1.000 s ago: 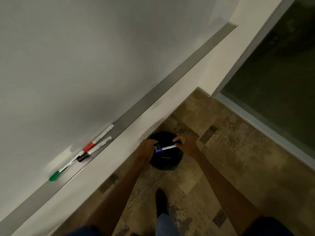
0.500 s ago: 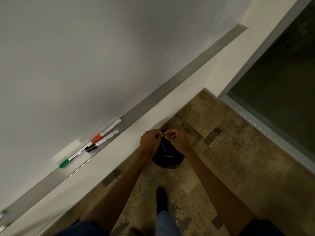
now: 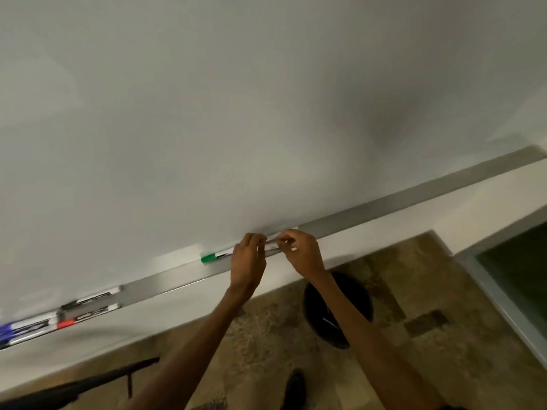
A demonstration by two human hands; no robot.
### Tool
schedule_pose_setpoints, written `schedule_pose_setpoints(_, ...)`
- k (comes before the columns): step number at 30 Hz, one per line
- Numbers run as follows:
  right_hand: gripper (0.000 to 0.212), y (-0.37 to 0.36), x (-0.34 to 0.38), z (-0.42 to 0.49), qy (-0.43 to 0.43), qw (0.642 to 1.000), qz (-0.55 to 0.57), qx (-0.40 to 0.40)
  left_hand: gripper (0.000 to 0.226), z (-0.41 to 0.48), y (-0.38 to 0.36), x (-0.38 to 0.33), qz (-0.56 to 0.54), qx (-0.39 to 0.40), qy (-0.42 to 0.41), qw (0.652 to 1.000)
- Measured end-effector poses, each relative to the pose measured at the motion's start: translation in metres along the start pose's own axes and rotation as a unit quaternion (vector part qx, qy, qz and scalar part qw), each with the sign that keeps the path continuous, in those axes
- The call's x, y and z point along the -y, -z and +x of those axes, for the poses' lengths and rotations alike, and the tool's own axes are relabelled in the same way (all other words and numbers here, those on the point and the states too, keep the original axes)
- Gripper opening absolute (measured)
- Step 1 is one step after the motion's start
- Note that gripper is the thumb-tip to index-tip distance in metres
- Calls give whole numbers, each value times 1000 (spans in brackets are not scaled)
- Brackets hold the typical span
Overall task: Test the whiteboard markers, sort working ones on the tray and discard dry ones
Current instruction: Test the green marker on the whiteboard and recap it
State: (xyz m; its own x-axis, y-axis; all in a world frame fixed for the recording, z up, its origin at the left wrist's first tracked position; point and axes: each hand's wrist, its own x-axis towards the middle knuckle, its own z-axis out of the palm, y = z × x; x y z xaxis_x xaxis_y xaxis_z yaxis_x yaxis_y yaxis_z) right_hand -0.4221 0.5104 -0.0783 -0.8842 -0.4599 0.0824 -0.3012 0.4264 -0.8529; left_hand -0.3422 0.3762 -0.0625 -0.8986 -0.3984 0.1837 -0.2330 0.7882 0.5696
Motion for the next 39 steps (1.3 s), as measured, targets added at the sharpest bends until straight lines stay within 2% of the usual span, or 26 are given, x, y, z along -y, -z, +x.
schedule_pose_setpoints(2,14,-27,17,6,31,999,-25,29,21,-5,22,24,50,-2,8,999)
schedule_pose_setpoints(7,23,-89,44,7,116,985,-108,63,42,-15,47,78,160,49,-10,986)
schedule_pose_setpoints(12,35,-126,38,1,151,964,-212,56,34,-21,56,93,165,68,-2,984)
schedule_pose_setpoints(16,33,-137,44,0,133,955,-257,60,37,-29,61,113,146,62,10,987)
schedule_pose_setpoints(21,27,-143,51,4,154,952,-240,113,35,-36,76,128,136,70,30,988)
schedule_pose_setpoints(24,31,-142,65,2,190,943,-240,127,27,-42,95,140,135,81,39,987)
schedule_pose_setpoints(28,25,-141,107,1,196,932,-234,194,20,-46,131,146,124,100,-2,987)
schedule_pose_setpoints(31,22,-144,146,2,161,929,-228,242,24,-47,158,144,118,101,-49,987)
schedule_pose_setpoints(34,30,-144,173,-1,148,936,-216,237,27,-47,185,141,127,108,-60,984)
schedule_pose_setpoints(37,33,-144,189,-9,158,934,-231,224,41,-54,205,145,158,117,-82,977)
schedule_pose_setpoints(39,36,-145,199,-17,165,931,-243,217,37,-60,218,147,166,122,-85,975)
